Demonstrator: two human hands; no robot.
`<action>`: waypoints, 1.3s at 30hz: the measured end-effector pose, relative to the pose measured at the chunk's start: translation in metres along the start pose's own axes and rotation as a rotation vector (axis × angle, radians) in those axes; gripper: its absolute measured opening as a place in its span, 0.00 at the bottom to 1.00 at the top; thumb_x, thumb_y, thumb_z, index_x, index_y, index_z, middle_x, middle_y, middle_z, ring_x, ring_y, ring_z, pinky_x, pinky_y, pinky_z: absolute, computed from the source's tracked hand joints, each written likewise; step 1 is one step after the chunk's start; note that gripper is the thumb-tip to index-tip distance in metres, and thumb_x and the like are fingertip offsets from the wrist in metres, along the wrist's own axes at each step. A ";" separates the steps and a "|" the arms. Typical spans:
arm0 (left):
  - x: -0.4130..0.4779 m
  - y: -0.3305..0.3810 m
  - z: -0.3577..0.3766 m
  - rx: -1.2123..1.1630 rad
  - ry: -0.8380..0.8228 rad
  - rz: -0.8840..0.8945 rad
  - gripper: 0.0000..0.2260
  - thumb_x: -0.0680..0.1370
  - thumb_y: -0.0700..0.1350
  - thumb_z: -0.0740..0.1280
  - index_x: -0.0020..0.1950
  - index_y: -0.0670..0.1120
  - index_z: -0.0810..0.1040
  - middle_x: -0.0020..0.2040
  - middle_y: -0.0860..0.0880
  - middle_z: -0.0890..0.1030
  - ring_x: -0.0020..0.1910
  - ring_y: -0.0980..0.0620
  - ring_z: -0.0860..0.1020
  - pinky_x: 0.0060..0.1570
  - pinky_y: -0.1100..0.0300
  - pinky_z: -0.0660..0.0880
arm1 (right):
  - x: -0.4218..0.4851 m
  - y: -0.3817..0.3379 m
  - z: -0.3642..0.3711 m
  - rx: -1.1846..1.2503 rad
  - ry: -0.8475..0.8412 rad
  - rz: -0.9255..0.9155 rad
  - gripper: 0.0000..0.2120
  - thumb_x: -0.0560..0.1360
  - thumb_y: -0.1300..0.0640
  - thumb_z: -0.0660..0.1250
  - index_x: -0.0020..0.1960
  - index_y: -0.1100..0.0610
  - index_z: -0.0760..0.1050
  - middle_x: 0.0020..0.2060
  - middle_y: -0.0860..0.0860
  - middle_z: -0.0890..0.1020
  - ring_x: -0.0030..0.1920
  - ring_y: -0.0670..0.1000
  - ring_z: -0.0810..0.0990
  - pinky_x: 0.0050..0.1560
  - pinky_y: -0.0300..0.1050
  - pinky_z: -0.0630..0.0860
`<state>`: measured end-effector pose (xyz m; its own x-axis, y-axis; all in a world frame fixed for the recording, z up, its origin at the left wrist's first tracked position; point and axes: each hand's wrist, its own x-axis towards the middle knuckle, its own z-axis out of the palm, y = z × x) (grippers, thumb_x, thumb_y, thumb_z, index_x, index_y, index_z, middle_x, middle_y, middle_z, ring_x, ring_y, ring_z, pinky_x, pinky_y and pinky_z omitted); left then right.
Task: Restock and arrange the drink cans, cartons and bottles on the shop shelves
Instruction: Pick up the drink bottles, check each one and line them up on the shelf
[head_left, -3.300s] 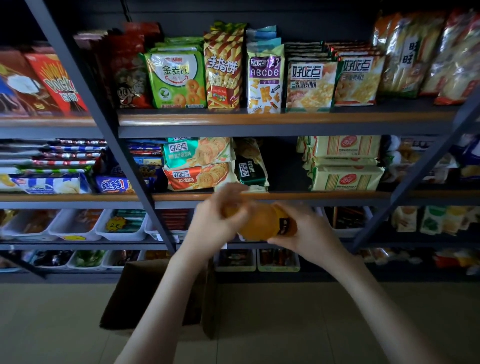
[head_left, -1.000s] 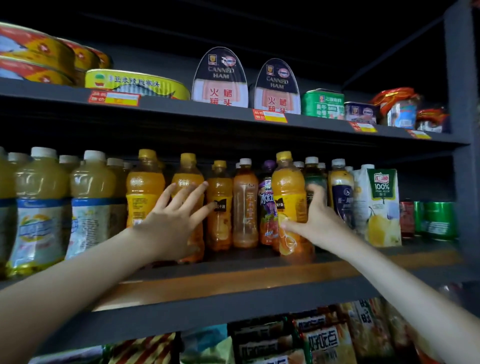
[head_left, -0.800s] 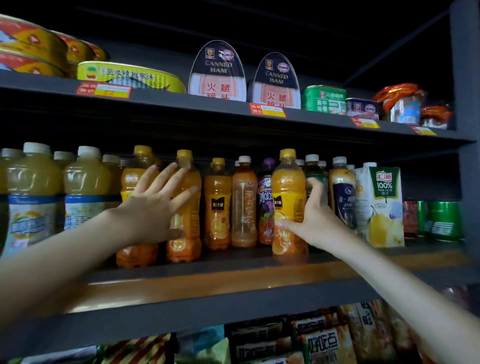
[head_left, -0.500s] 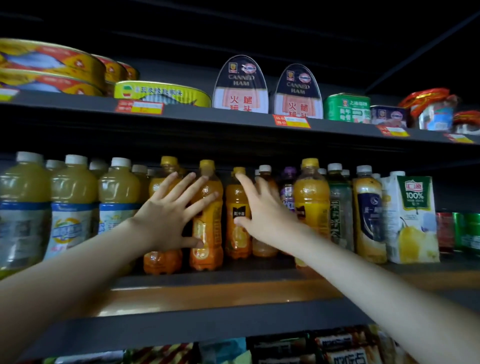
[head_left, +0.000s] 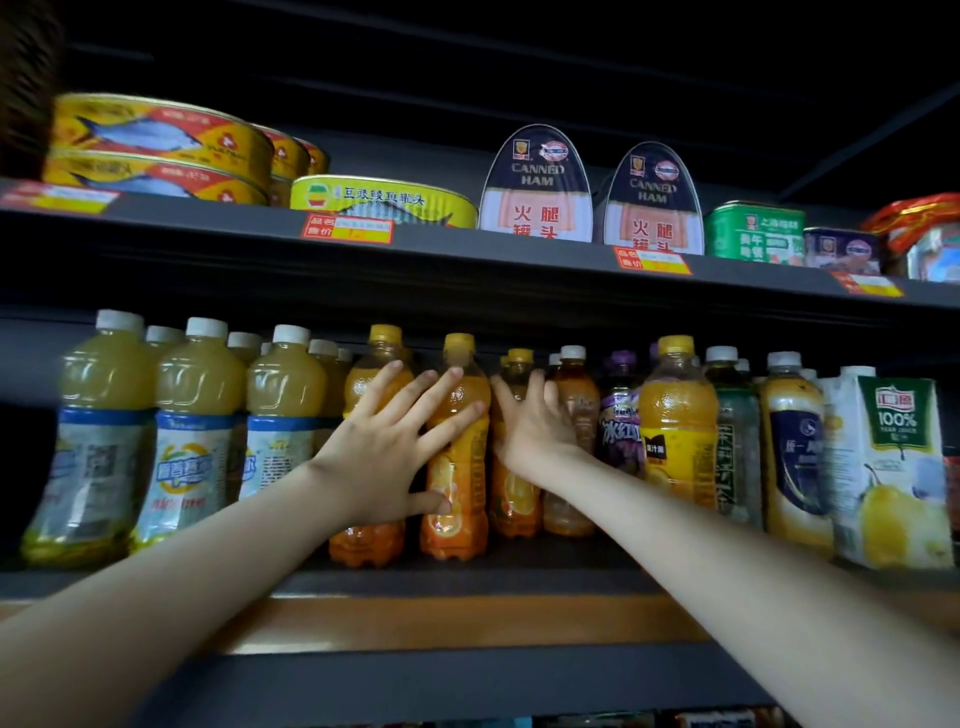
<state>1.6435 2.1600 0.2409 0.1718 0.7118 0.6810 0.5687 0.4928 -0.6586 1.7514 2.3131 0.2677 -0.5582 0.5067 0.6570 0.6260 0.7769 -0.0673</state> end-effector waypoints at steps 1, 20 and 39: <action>0.000 0.000 0.001 -0.003 -0.006 -0.011 0.50 0.64 0.73 0.68 0.77 0.50 0.56 0.75 0.37 0.63 0.69 0.38 0.70 0.70 0.39 0.52 | 0.000 -0.001 0.000 0.020 0.016 0.001 0.39 0.76 0.58 0.67 0.78 0.45 0.47 0.75 0.60 0.46 0.75 0.60 0.50 0.71 0.52 0.61; 0.008 0.022 -0.048 -0.293 -0.196 -0.163 0.37 0.76 0.67 0.58 0.79 0.54 0.47 0.78 0.44 0.35 0.77 0.42 0.36 0.72 0.39 0.34 | -0.106 0.016 -0.054 0.405 0.411 -0.160 0.34 0.69 0.59 0.77 0.69 0.42 0.66 0.70 0.47 0.56 0.72 0.50 0.55 0.68 0.42 0.61; -0.160 0.215 -0.228 -0.932 -0.176 -0.469 0.35 0.69 0.69 0.65 0.70 0.51 0.67 0.53 0.50 0.81 0.47 0.45 0.81 0.39 0.55 0.73 | -0.365 0.074 -0.076 1.107 0.116 -0.112 0.37 0.59 0.50 0.82 0.60 0.32 0.68 0.63 0.42 0.70 0.60 0.46 0.75 0.54 0.45 0.77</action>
<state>1.9221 2.0379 0.0630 -0.3017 0.6486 0.6988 0.9534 0.2114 0.2153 2.0428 2.1568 0.0801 -0.4904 0.4199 0.7637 -0.2869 0.7497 -0.5964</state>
